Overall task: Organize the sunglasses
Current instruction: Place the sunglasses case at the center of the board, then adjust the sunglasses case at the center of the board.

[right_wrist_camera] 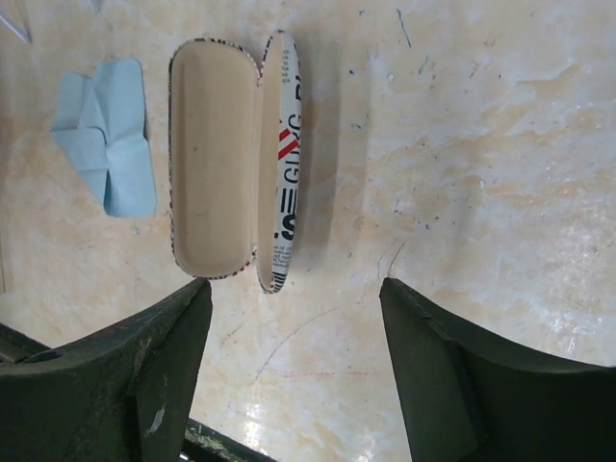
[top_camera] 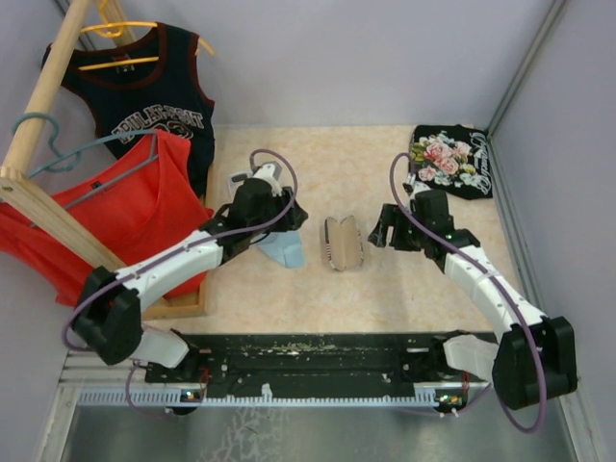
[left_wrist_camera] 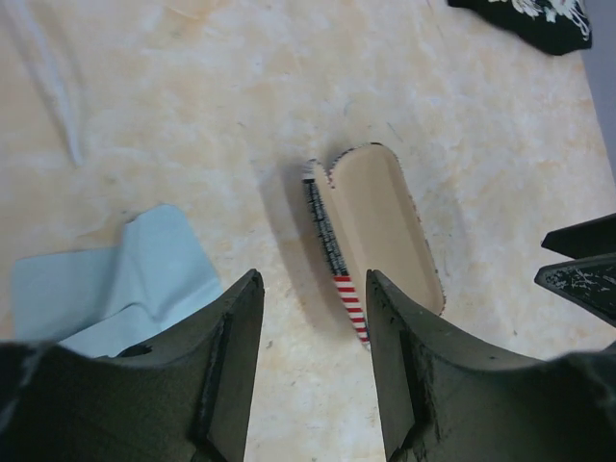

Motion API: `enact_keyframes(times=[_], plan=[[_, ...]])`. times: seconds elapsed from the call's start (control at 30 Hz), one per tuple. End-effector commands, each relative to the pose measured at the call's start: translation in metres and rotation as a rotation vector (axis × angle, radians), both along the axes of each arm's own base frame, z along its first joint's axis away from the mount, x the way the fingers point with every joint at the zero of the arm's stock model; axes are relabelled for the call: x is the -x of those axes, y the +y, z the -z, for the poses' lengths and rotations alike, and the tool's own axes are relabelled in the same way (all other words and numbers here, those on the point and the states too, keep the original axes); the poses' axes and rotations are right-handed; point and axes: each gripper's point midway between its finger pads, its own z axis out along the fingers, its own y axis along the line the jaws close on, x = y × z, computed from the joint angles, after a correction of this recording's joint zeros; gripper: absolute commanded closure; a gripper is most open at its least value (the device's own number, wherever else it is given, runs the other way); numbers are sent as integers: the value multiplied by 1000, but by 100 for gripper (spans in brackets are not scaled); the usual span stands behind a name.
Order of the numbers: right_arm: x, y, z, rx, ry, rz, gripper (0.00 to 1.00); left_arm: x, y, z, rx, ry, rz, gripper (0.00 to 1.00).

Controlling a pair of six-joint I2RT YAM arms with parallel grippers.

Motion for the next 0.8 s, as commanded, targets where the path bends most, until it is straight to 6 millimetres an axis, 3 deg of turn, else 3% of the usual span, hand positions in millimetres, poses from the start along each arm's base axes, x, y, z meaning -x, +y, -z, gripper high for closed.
enact_keyframes(times=[0.0, 0.1, 0.33, 0.57, 0.77], plan=[[-12, 12, -8, 84, -15, -25, 29, 15, 50, 15, -129, -3, -93, 46], [-17, 25, -4, 106, -14, -45, 31, 27, 73, 29, -164, 22, -114, 45], [-33, 27, 12, 157, -8, -21, 33, 45, 118, 58, -215, 102, -219, 41], [-38, 41, 24, 113, -6, -73, 38, 45, 128, 64, -192, 112, -256, 39], [-44, 39, 37, 158, 19, -80, 44, 37, 140, 76, -204, 147, -298, 39]])
